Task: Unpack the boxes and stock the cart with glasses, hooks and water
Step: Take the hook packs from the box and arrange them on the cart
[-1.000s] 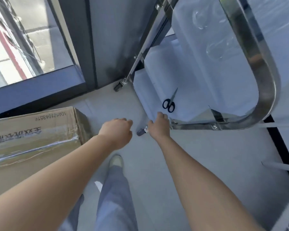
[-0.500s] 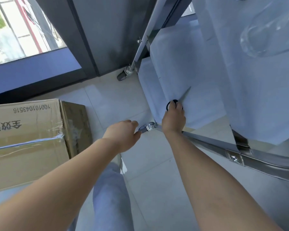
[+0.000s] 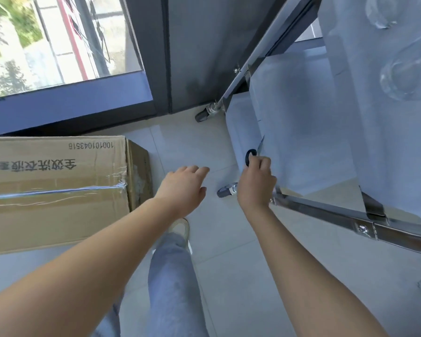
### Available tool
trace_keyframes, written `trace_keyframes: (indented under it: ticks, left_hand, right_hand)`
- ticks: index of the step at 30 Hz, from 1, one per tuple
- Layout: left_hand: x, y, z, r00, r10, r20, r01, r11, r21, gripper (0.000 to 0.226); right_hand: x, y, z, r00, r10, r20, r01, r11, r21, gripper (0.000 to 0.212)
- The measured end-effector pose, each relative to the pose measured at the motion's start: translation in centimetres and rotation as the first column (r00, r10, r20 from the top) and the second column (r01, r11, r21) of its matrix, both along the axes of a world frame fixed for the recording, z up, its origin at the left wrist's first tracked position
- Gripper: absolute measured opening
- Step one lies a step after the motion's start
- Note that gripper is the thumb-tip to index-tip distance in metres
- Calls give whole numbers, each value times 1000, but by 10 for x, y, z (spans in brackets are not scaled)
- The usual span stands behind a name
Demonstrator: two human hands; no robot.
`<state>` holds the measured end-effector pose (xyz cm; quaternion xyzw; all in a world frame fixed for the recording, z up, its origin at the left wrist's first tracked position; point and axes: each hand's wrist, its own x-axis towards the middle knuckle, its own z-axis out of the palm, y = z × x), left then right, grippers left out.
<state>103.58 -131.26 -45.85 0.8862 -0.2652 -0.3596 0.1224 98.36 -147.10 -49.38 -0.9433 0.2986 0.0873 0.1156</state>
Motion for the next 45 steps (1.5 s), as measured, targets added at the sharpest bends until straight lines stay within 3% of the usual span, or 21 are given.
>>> trace_keyframes:
  ticks: [3,7,9,15,18,21,22,24,26,28,31,34,36,38,41,43,45]
  left_hand:
    - [2,45,8,996,88,24,-88,996,22,57]
    - [-10,118,21,978,206,-41,-207,978,-7,60]
    - [-20,160,28,965,254,-68,-257,965,-40,56]
    - [-38,287,55,891,443,-99,-454,867,-206,27]
    - [-43,354,62,818,562,-122,-573,784,-239,23]
    - [-40,429,67,487,858,-165,-869,457,-190,20]
    - [-37,452,68,416,894,-164,-904,389,-175,18]
    - [-32,484,66,385,894,-228,-919,350,-179,16]
    - [-28,501,66,295,887,-354,-949,232,-212,19]
    - [-26,511,61,130,876,-465,-981,45,-190,24]
    - [-25,525,49,-213,776,-594,-957,-289,-34,21]
    - [-23,535,37,-414,661,-626,-883,-458,100,11]
    - [-22,541,25,-387,747,-541,-907,-415,76,6]
    - [-19,548,13,-255,866,-431,-963,-268,31,5]
    - [-11,547,1,-109,834,-541,-994,-94,56,27]
    - [-2,544,-3,-105,793,-600,-994,-76,74,36]
    - [7,549,-14,-139,822,-552,-990,-116,77,45]
  right_hand:
    - [-9,63,22,988,141,62,-149,977,155,19]
    - [-18,152,61,946,296,130,-323,848,420,49]
    - [-22,193,76,924,366,111,-368,772,518,43]
    - [-12,308,97,879,459,131,-441,673,594,22]
    - [-2,373,106,878,464,114,-436,680,590,36]
    - [1,427,108,851,523,52,-463,699,545,43]
    - [1,440,107,840,543,15,-468,710,526,42]
    - [0,463,106,789,610,-73,-511,718,474,37]
    - [2,482,105,738,664,-120,-562,704,435,31]
    - [7,499,104,703,701,-120,-610,681,405,24]
    - [21,514,100,607,787,-113,-713,602,360,22]
    - [36,527,92,473,867,-159,-820,499,281,20]
    - [43,536,85,469,862,-193,-827,505,247,14]
    - [50,549,78,552,806,-216,-771,591,237,13]
    - [57,580,69,668,716,-203,-668,698,259,15]
    - [57,605,62,683,699,-213,-635,712,299,19]
    - [55,628,52,686,689,-234,-616,721,317,19]
